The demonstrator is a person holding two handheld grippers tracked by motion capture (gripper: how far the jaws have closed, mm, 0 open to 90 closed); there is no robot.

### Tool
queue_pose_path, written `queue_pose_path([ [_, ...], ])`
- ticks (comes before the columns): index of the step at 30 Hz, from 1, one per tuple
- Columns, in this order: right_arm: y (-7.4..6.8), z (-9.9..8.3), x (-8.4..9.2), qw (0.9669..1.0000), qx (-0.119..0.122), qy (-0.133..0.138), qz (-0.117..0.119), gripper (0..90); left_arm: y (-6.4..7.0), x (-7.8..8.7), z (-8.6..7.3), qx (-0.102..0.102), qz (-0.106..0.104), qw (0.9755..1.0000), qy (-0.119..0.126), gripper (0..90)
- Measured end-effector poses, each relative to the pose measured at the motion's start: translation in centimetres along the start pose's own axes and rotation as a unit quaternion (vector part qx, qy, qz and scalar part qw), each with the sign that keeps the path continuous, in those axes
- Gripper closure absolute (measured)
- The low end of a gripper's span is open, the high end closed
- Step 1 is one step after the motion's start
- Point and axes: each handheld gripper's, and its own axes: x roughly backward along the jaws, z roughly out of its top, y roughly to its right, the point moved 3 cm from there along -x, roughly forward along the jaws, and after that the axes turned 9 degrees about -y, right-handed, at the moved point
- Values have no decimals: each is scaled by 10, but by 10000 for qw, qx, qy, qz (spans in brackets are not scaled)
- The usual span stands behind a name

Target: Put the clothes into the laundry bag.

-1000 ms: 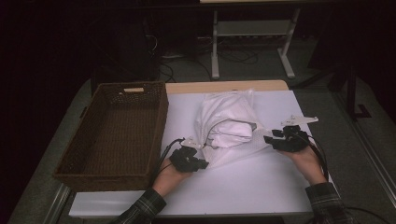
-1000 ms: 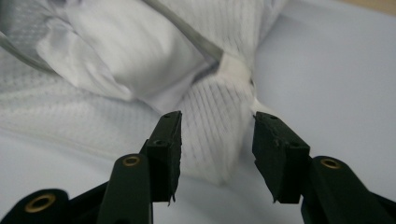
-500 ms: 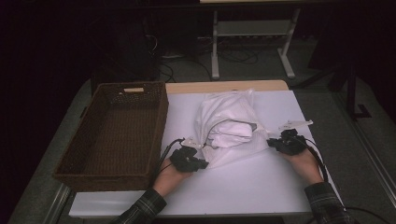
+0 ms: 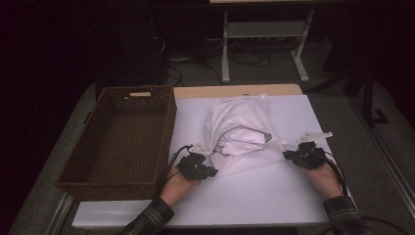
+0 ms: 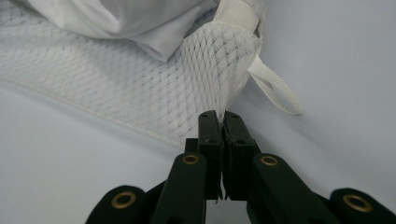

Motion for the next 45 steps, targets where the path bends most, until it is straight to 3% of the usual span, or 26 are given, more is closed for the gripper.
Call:
queue_pose_path([
  [12,-18,-22,12,9998,207,-29,47,871,2,5,-4,81,-11,10000,50,866],
  [14,-21,-28,15,9998,190,-16,108,871,3,6,-3,195,104,9997,90,825],
  [21,-26,-31,20,9996,254,30,152,871,17,25,5,-13,563,9977,371,646],
  [28,-26,-31,20,9995,242,25,181,872,22,35,18,-149,474,9970,600,644],
  [29,-26,-30,20,9995,251,30,185,872,24,30,31,-315,212,9974,620,735],
  [31,-26,-30,20,9995,245,27,184,872,24,30,31,-315,212,9974,620,775],
  [32,-26,-30,20,9995,245,27,184,872,23,17,43,-462,51,9977,492,775],
  [33,-27,-30,19,9995,259,16,189,873,22,11,48,-488,-34,9976,481,855],
  [34,-27,-30,19,9995,255,22,195,873,21,6,53,-517,-137,9975,459,875],
  [40,-27,-30,20,9994,264,37,216,873,16,-21,75,-677,-263,9971,243,896],
  [42,-28,-30,20,9994,256,45,227,873,16,-21,75,-677,-263,9971,243,896],
  [43,-28,-29,20,9993,258,66,250,874,18,-38,90,-775,-298,9965,109,895],
  [45,-28,-29,21,9993,260,68,253,874,21,-46,97,-843,-299,9960,81,895],
])
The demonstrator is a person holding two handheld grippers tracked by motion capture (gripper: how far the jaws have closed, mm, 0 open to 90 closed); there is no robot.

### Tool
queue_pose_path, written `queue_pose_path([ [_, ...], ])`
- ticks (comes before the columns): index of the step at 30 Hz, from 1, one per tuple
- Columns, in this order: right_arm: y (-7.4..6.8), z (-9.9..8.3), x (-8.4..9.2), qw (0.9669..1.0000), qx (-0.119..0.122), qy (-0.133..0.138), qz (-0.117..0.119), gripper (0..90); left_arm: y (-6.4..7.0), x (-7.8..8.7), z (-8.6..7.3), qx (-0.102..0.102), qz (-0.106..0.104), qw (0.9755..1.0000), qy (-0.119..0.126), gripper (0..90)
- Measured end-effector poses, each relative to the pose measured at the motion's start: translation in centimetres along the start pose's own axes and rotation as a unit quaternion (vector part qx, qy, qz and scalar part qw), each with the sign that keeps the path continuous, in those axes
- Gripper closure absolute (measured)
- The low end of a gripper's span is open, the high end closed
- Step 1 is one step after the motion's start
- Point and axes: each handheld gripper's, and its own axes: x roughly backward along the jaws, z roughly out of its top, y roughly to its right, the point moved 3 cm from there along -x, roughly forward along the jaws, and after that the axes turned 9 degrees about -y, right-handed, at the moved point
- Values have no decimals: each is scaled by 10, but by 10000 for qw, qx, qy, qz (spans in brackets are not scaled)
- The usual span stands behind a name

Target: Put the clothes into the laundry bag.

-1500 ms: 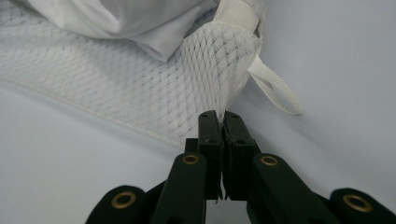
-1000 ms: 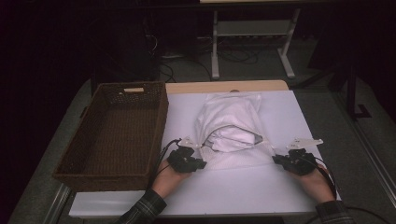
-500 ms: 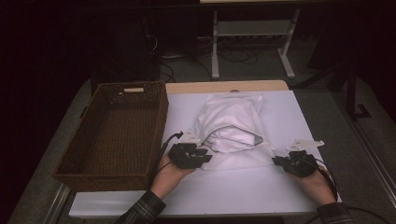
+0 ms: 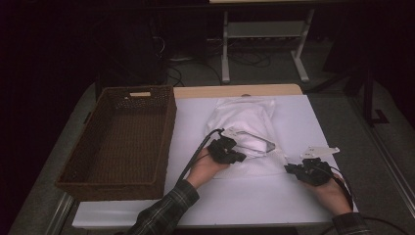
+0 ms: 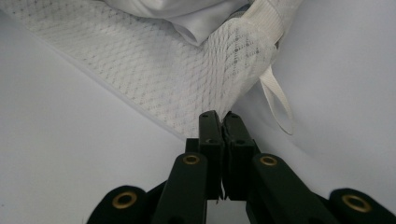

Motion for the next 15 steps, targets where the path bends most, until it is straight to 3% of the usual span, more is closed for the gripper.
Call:
queue_pose_path([
  [5,-1,1,1,10000,35,43,19,874,1,-11,11,-64,37,9999,-93,897],
  [8,-3,2,2,10000,53,50,51,877,-4,-24,24,-196,375,9987,-300,899],
  [15,-5,1,3,9998,86,39,154,883,-16,-34,31,-176,628,9974,-311,900],
])
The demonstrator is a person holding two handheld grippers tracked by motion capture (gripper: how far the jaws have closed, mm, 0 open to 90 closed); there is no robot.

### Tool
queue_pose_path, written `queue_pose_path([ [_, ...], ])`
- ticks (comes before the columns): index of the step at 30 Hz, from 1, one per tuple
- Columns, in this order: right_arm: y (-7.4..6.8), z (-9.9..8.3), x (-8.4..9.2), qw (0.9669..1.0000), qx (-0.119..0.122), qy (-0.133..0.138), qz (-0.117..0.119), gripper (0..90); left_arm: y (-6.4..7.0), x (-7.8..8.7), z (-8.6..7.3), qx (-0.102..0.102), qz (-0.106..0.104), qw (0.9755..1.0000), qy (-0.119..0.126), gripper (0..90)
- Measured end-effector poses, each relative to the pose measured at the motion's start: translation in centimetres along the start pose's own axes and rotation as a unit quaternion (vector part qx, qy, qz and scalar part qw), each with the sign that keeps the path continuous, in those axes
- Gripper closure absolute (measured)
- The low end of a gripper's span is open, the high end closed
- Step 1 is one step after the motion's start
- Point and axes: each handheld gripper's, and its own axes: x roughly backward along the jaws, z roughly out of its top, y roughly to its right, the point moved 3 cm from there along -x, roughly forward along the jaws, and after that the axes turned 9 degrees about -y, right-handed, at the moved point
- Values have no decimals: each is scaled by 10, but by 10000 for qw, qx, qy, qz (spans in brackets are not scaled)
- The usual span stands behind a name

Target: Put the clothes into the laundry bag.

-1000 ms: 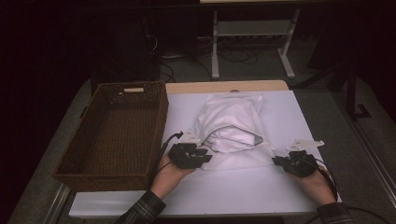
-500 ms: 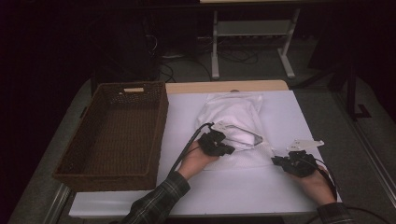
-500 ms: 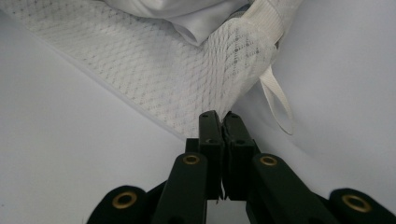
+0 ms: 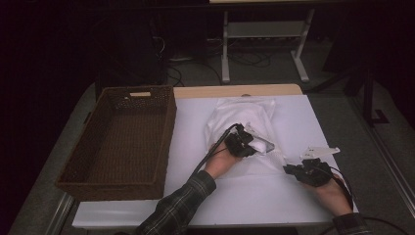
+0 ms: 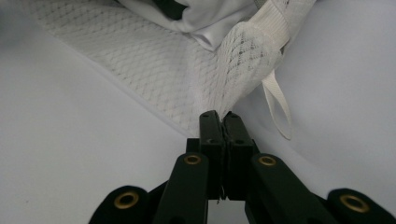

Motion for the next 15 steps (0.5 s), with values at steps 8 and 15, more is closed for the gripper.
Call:
queue_pose_path([
  [8,-6,-14,4,9998,73,-134,121,889,-18,-5,5,221,211,9995,87,900],
  [15,-5,-24,11,9998,5,-146,157,890,-22,-9,11,181,344,9992,115,900],
])
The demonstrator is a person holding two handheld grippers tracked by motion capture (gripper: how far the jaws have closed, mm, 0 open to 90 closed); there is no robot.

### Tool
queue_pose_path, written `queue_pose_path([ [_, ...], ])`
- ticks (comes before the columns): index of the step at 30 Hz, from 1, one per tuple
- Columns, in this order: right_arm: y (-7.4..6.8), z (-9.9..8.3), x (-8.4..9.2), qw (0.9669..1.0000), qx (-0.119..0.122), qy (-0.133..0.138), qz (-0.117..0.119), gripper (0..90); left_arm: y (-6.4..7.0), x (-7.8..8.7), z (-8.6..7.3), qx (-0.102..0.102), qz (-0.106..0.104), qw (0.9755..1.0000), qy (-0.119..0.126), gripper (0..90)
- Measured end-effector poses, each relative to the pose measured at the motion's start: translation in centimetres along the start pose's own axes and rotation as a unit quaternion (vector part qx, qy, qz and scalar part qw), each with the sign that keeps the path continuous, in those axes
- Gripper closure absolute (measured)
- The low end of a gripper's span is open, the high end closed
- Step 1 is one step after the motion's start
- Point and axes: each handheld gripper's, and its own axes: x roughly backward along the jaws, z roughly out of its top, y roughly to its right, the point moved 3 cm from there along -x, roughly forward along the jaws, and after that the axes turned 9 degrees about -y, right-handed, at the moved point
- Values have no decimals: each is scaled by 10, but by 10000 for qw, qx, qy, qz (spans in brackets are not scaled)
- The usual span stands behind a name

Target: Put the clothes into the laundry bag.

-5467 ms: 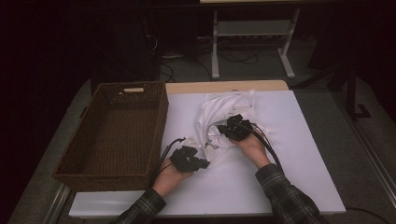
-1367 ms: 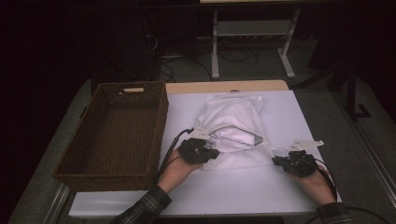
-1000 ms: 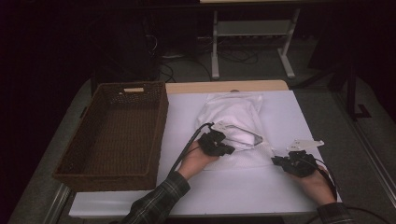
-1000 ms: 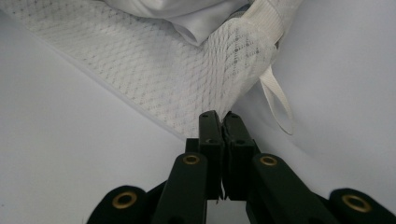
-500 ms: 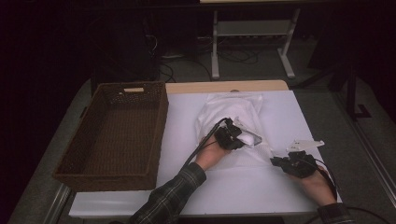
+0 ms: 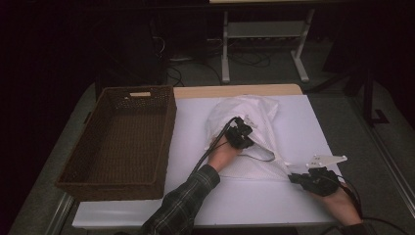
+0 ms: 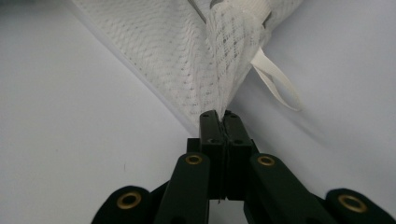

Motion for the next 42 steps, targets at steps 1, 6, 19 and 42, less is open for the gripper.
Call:
queue_pose_path([
  [1,0,-2,1,10000,-4,8,-1,890,0,-1,1,20,29,10000,25,900],
  [6,1,-10,5,9999,-89,38,37,889,2,-3,4,46,-5,10000,53,899],
  [19,6,-10,2,9996,-248,91,-17,636,15,20,-9,93,-599,9982,-26,763],
  [42,9,-2,-6,9978,-205,539,-333,177,0,99,-56,357,-538,9965,535,512],
])
